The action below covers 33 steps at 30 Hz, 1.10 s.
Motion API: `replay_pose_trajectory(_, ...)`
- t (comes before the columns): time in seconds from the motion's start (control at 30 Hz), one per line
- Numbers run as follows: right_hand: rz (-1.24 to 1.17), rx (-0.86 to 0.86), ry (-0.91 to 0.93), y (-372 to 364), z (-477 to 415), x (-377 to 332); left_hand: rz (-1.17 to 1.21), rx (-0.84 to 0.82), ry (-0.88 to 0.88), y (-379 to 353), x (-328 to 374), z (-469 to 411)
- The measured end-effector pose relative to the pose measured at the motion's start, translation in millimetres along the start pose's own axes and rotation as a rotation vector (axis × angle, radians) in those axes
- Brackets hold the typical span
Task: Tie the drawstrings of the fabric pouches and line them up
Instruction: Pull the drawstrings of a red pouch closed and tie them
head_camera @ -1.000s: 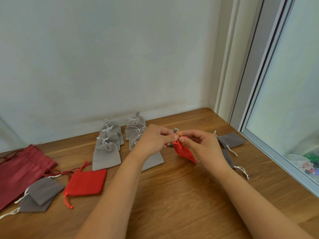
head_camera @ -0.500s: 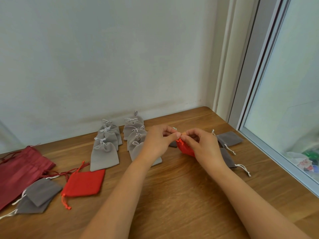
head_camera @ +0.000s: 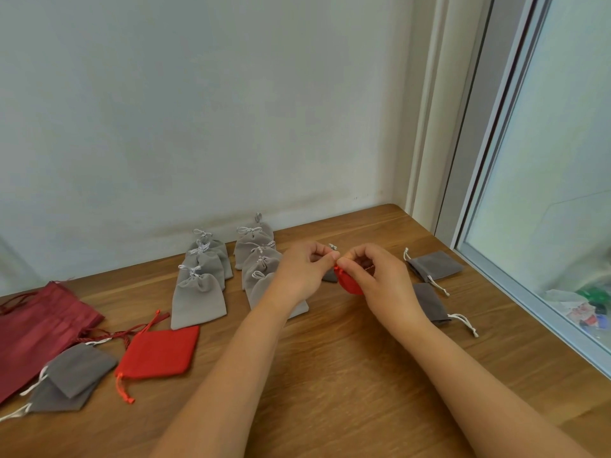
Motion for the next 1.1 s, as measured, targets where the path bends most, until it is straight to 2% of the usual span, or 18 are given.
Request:
replay_pose_trajectory(0.1,-0.121,-0.025,-0.099,-0.2,0.1,8.7,0.006,0.001,0.002,-1.5,-0.1,0.8)
replay_pose_trajectory(0.23,-0.064,-0.019,-0.121,1.3,-0.1,9.8,0.029,-0.003,-0.003,-0.8,0.8,0.6)
replay_pose_trajectory(0.4,0.026,0.048,0.028,4.4,2.0,-4.1,0.058,-0.035,0.036,2.5,1.4,2.2)
replay_pose_trajectory(0.5,-0.047,0.068,0.063,3.6,3.4,-5.9,0.037,-0.075,0.045,1.9,2.7,3.5)
replay_pose_trajectory(0.8,-0.04,0.016,0.177,0.3,2.8,-14.9,0.294,-0.097,0.102,5.6,2.1,7.6)
replay_pose_trajectory(1.0,-0.13,-0.018,0.221,-2.0,4.2,-21.9,0.429,-0.271,0.192,3.7,-3.7,10.4)
replay_pose_trajectory(1.1,-0.086,-0.053,0.254,-6.0,3.6,-23.8,0.412,-0.298,0.183,5.2,-2.0,13.0)
Point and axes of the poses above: each hand's wrist, its own z-axis away from the middle knuckle, its own y-axis out of the back of the hand, x = y × z, the point moved 9 cm from there along -z, towards the middle knuckle, and after that the axes turned 4 degrees about -x, right-handed, at the moved point
